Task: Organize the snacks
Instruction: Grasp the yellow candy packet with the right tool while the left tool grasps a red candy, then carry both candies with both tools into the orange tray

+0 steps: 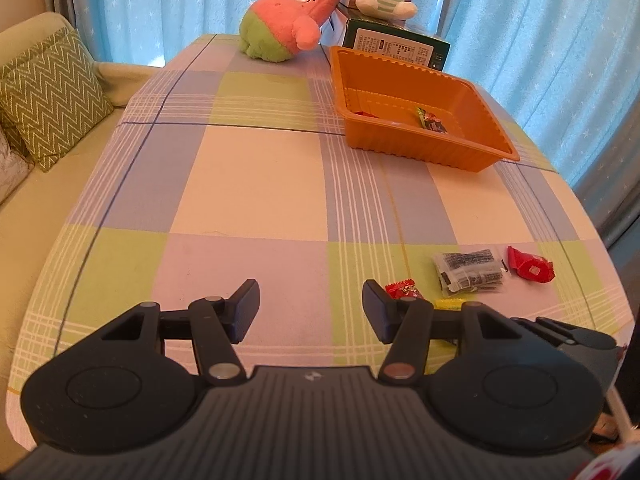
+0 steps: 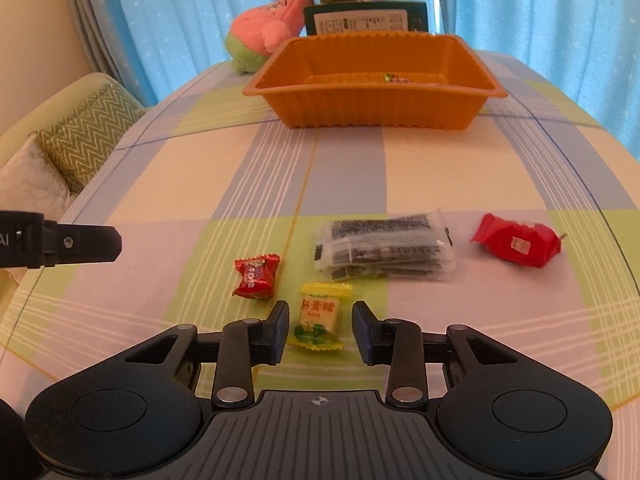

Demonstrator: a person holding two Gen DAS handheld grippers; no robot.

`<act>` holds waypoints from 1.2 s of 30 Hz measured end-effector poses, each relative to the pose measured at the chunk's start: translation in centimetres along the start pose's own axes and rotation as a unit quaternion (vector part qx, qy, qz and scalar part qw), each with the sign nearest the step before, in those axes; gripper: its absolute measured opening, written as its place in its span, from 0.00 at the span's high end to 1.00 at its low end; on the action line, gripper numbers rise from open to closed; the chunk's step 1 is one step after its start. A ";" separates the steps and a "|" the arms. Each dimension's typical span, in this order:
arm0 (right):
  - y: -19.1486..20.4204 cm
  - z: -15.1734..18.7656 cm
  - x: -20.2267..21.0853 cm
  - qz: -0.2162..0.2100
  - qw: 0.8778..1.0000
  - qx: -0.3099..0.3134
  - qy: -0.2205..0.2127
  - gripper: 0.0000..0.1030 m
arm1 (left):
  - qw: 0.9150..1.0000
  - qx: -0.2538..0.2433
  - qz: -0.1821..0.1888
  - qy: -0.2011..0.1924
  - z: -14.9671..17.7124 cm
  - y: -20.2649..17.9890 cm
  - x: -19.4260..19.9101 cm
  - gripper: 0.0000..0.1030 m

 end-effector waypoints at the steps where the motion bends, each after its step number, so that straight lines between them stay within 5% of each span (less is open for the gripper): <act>1: 0.1 0.0 -0.1 0.004 1.000 0.006 -0.001 0.70 | 1.000 0.002 0.003 0.001 0.0 0.0 -0.1 0.49; 3: 0.4 0.0 -0.2 0.014 1.000 0.024 0.000 0.80 | 1.000 -0.001 0.004 0.001 0.0 -0.2 -0.2 0.49; 18: -6.3 0.9 4.5 0.033 0.998 -0.044 -0.024 0.80 | 0.998 -0.023 0.048 0.016 0.2 -5.6 -3.7 0.51; 36: -9.7 2.2 5.0 0.040 0.996 -0.078 -0.017 0.80 | 0.997 -0.069 0.020 0.039 0.8 -7.9 -7.6 0.84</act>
Point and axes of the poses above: each gripper's, at about its wrist camera, not at the fingertips, and x roughly against the way its jaws point, y to its left, z to its underside, the point moved 9 cm from there along -x, roughly the way its jaws point, and after that the axes turned 14 degrees about y, right-handed, at the moved point
